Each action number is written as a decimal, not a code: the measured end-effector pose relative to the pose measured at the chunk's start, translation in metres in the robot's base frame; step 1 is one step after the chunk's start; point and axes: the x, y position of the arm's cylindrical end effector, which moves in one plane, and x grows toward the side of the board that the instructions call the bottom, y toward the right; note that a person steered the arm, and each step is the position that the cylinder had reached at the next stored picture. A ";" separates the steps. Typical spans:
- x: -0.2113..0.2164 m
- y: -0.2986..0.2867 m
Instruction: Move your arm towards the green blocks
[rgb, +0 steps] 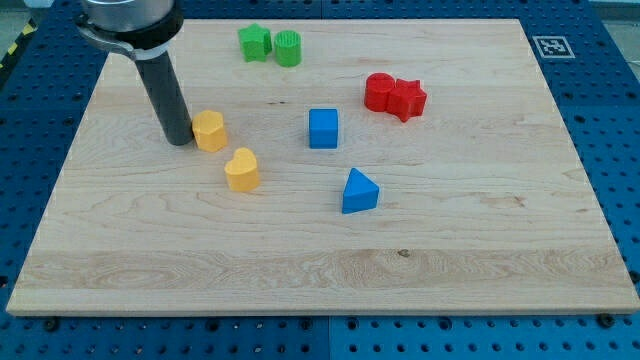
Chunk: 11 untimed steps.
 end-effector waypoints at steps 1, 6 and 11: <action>0.000 0.011; -0.181 -0.060; -0.211 0.103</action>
